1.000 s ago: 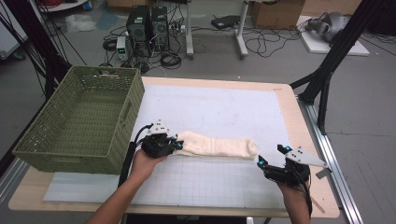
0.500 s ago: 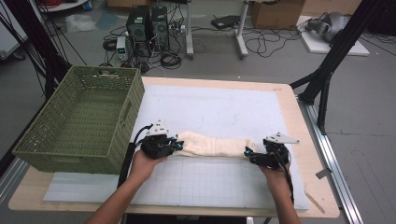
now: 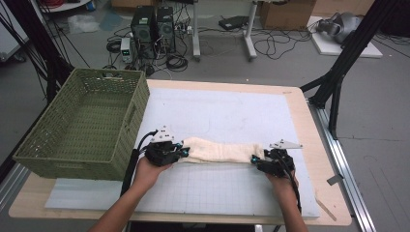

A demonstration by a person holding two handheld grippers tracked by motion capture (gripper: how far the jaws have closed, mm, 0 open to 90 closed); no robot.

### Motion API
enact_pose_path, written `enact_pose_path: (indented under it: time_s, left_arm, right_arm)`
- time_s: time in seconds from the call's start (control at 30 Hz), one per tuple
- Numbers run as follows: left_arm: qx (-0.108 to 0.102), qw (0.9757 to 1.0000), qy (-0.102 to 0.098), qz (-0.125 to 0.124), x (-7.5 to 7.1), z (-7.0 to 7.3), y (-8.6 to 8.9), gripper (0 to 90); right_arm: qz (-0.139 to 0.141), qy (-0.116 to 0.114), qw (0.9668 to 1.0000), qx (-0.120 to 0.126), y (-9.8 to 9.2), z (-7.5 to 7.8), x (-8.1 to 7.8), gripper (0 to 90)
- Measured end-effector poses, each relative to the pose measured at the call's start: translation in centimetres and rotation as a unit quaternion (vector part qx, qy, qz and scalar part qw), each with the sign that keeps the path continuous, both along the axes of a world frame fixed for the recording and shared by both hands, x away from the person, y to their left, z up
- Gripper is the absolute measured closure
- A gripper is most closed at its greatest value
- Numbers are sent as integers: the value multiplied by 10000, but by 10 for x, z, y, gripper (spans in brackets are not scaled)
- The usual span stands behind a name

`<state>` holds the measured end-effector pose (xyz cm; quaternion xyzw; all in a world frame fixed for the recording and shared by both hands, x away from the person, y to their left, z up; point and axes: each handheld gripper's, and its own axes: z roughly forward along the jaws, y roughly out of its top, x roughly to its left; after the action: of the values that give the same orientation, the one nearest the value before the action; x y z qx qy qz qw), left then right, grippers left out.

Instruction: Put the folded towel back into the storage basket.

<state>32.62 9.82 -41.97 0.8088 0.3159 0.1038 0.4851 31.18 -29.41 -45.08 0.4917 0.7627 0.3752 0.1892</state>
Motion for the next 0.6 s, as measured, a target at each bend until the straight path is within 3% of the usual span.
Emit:
enact_pose_path:
  time_s: [0.07, 0.13, 0.17, 0.27, 0.43, 0.6]
  left_arm:
    - [41, 10000, -10, 7, 0, 0, 0, 803]
    - [70, 10000, -32, -3, -1, 0, -1, 804]
    - [80, 10000, -55, -13, -2, 0, -2, 804]
    - [75, 9999, -137, -22, -5, 1, -1, 804]
    - [44, 9998, -211, -8, -8, 1, 3, 805]
    - [28, 9995, -321, -39, -11, 5, 10, 805]
  right_arm:
    - [-2, 5, 10000, 36, 0, 0, 0, 505]
    - [98, 51, 9998, 140, -1, 0, -2, 648]
    - [98, 51, 9998, 140, -1, 0, -2, 648]
    - [303, 97, 9992, 229, 1, 1, -3, 784]
    - [384, 92, 9988, 292, -1, 3, -3, 798]
    - [687, -381, 9964, 332, 0, 12, -8, 800]
